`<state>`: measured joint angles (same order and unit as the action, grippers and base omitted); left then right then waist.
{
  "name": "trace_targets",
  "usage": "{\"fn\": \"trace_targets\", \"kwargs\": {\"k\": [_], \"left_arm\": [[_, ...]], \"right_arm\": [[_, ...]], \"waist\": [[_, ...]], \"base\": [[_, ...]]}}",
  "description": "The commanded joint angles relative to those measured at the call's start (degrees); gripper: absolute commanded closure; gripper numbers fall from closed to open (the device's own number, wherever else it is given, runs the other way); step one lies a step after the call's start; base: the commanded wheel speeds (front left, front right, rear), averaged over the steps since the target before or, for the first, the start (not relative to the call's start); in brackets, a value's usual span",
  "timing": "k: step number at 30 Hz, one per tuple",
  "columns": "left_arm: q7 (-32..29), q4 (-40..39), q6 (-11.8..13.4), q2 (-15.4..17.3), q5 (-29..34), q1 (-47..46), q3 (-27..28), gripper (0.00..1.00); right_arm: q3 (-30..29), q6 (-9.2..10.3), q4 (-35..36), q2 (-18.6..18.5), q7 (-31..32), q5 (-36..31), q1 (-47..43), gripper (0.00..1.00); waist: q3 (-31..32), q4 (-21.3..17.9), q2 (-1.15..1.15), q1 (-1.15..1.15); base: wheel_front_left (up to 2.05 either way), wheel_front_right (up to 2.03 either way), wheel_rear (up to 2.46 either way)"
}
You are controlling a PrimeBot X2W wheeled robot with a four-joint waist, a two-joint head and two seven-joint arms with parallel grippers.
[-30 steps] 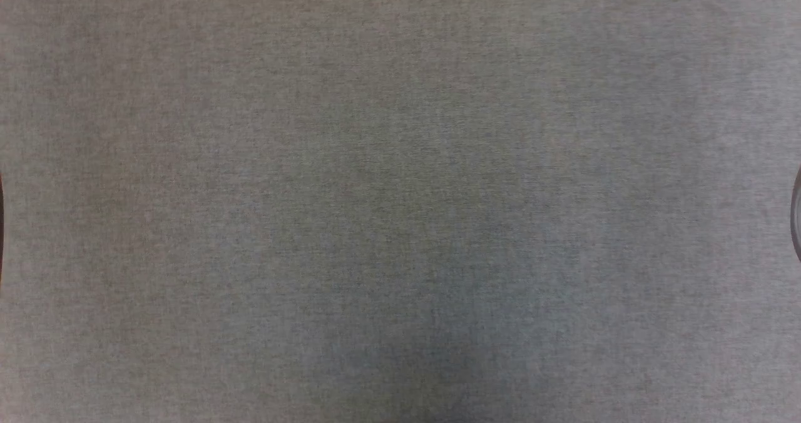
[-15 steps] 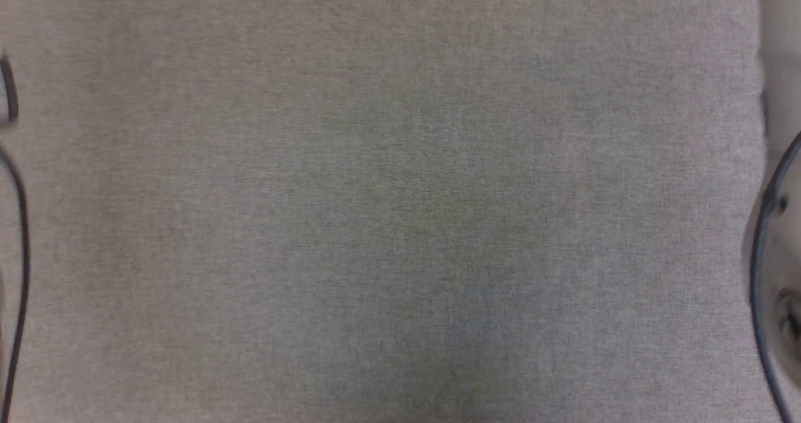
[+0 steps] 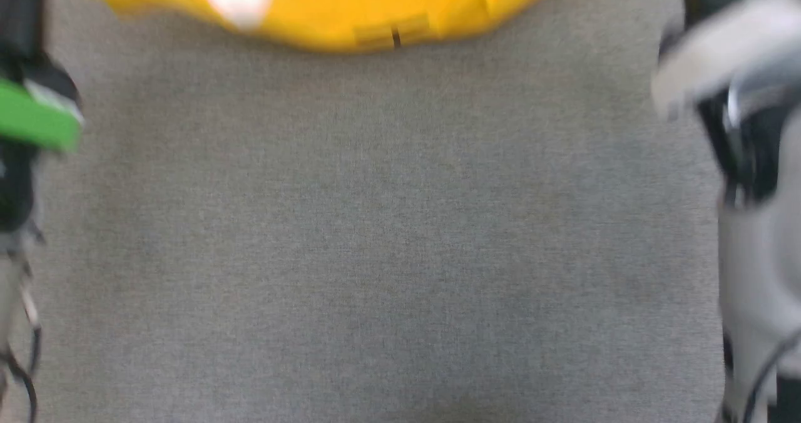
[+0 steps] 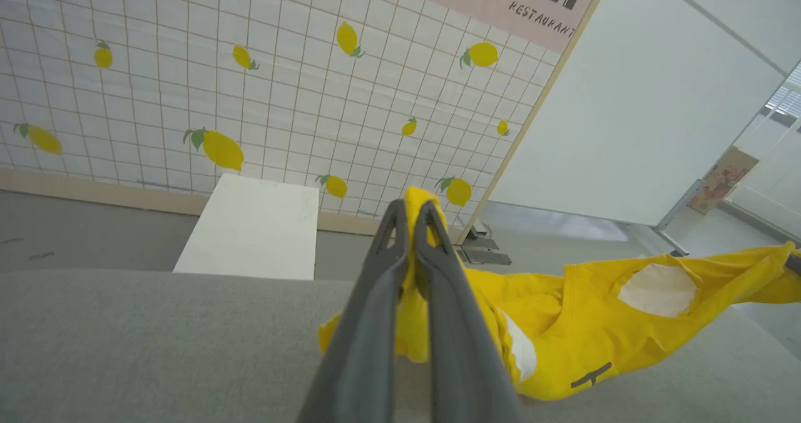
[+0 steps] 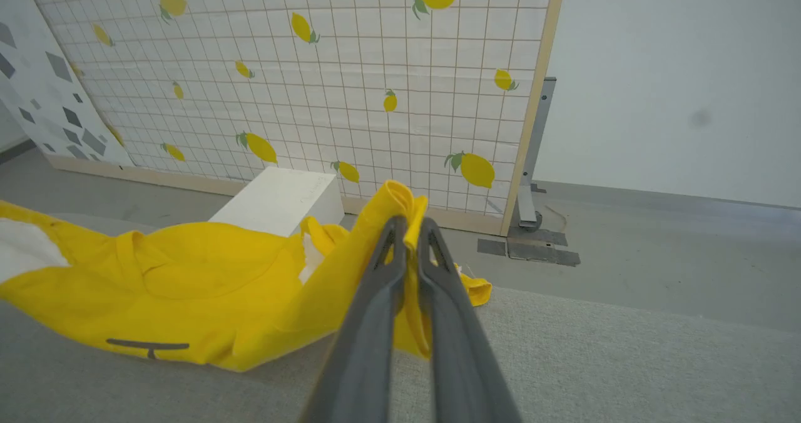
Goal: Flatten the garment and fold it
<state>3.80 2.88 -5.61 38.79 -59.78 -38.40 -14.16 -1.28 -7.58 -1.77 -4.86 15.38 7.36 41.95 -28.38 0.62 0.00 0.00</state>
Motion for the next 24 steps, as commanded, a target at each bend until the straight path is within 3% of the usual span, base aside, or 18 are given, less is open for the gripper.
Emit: {"fn": "trace_targets", "kwargs": {"k": [1,6,13,24], "left_arm": [[0.1,-1.6,0.8,0.9,0.3,3.3,-0.3,1.0],[-2.3,-7.5,2.5,1.8,-1.7,14.9,-2.3,1.0],[-6.5,-10.5,4.5,3.2,-5.4,29.7,-6.3,1.0],[-12.7,-13.7,7.5,8.2,-16.6,47.1,-5.2,1.0]], "right_arm": [[-0.3,0.09,2.3,0.3,1.2,1.5,-3.4,1.0],[-0.5,0.09,8.7,1.2,4.9,6.2,-15.1,1.0],[-3.0,0.09,11.1,1.7,9.2,14.1,-29.1,1.0],[-10.2,0.09,14.9,-2.1,22.3,21.2,-46.2,1.0]], "waist": [[2.9,-0.5,0.0,0.0],[6.0,-0.8,0.0,0.0],[12.1,-0.6,0.0,0.0],[20.6,-0.5,0.0,0.0]], "base": [[0.0,0.0,0.0],[0.0,0.0,0.0],[0.0,0.0,0.0],[0.0,0.0,0.0]]}}
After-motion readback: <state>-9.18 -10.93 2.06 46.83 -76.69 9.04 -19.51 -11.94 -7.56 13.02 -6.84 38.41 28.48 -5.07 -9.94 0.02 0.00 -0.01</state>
